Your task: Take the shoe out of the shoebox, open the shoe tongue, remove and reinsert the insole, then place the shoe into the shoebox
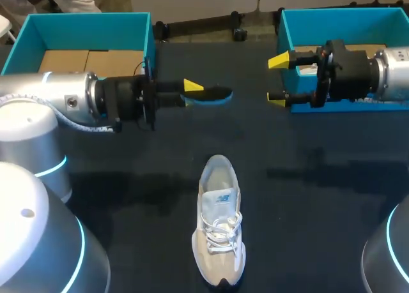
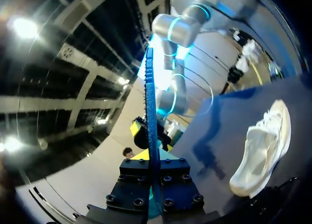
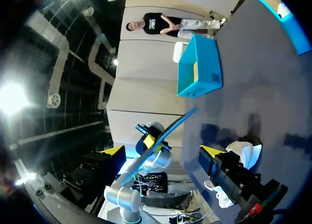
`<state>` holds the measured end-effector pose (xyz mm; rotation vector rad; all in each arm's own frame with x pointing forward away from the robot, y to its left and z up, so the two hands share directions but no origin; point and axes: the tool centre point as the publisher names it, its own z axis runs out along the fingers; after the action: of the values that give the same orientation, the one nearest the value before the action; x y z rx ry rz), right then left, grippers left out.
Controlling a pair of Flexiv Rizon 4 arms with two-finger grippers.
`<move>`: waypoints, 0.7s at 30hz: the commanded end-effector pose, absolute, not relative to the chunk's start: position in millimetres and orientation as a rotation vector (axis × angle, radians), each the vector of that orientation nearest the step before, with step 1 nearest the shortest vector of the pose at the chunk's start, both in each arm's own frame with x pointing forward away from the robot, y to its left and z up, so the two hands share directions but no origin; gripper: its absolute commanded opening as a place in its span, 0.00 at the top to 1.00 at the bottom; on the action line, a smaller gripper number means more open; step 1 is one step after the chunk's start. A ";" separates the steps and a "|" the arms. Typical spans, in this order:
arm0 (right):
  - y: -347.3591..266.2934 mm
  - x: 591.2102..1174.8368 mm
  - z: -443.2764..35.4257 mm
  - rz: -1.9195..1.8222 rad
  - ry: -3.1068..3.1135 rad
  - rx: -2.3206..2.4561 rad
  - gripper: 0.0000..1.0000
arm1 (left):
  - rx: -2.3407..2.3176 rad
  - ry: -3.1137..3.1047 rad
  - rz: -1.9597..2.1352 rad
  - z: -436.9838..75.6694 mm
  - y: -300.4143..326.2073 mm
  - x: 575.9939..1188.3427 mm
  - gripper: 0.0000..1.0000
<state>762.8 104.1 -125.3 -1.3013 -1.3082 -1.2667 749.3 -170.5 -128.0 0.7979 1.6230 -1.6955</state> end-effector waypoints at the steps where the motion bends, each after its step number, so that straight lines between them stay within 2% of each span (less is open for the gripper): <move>1: 105.5 763.1 -125.7 -1.266 -1.309 -1.303 0.00 | 0.488 1.807 -2.007 -128.4 -170.6 750.6 1.00; 5: 105.5 763.1 -125.7 -1.266 -1.309 -1.303 0.00 | 0.458 1.833 -2.031 -129.3 -171.2 748.8 1.00; 21: 105.5 763.1 -125.7 -1.266 -1.309 -1.303 0.00 | -0.172 2.241 -2.392 -96.6 -156.1 725.2 1.00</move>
<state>762.5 104.0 -125.1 -1.3022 -1.3075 -1.2666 730.3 -164.4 -103.1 0.2058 2.0038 -2.2131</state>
